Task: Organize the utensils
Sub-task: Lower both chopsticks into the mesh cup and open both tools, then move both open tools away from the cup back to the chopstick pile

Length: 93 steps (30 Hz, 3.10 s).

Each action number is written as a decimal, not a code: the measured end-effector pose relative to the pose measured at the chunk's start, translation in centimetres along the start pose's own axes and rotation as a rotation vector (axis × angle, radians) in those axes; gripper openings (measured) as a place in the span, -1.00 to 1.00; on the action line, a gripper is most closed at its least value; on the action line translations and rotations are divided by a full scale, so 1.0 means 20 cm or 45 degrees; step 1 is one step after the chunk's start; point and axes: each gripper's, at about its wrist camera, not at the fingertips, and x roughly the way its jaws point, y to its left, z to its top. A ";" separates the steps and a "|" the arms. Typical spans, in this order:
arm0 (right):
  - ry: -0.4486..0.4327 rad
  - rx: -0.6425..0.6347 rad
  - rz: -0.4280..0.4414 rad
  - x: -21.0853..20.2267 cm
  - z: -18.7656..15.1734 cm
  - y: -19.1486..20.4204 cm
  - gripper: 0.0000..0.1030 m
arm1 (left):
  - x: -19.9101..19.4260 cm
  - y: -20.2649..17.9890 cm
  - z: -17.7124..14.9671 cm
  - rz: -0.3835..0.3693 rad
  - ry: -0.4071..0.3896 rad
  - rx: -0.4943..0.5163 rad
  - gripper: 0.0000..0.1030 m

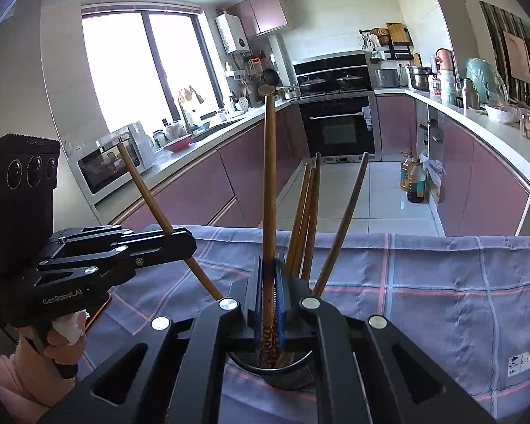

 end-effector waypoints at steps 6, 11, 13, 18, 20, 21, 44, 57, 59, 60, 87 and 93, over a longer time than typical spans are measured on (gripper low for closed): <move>0.013 0.009 0.001 0.01 0.00 -0.02 -0.89 | 0.04 0.01 0.03 -0.010 0.028 0.004 -0.85; 0.034 0.020 -0.002 0.04 -0.02 -0.03 -0.88 | 0.08 0.02 0.03 -0.021 0.064 0.008 -0.85; 0.043 0.025 -0.005 0.05 -0.02 -0.04 -0.88 | 0.09 0.03 0.03 -0.017 0.079 0.004 -0.85; 0.064 0.036 -0.019 0.09 -0.02 -0.05 -0.87 | 0.15 0.05 0.05 -0.023 0.113 -0.014 -0.85; 0.070 0.044 -0.026 0.10 -0.02 -0.05 -0.86 | 0.19 0.05 0.05 -0.018 0.125 -0.023 -0.85; 0.072 0.050 -0.030 0.11 -0.02 -0.06 -0.86 | 0.21 0.05 0.06 -0.020 0.132 -0.027 -0.85; 0.033 0.029 -0.033 0.03 -0.07 -0.01 -0.51 | 0.14 0.12 -0.07 0.003 0.032 -0.075 -0.59; 0.139 -0.052 0.130 0.03 -0.34 0.18 -0.15 | -0.03 0.21 -0.48 0.180 0.067 -0.104 -0.18; 0.178 -0.049 0.109 0.07 -0.39 0.20 -0.14 | -0.02 0.22 -0.56 0.211 0.110 -0.114 -0.14; 0.199 -0.048 0.104 0.09 -0.41 0.21 -0.14 | -0.01 0.22 -0.60 0.229 0.127 -0.118 -0.13; 0.427 -0.044 0.041 0.37 -0.62 0.30 -0.16 | 0.09 0.26 -0.87 0.276 0.273 -0.202 -0.06; 0.431 -0.083 0.006 0.38 -0.63 0.34 -0.17 | 0.11 0.25 -0.89 0.257 0.287 -0.193 -0.06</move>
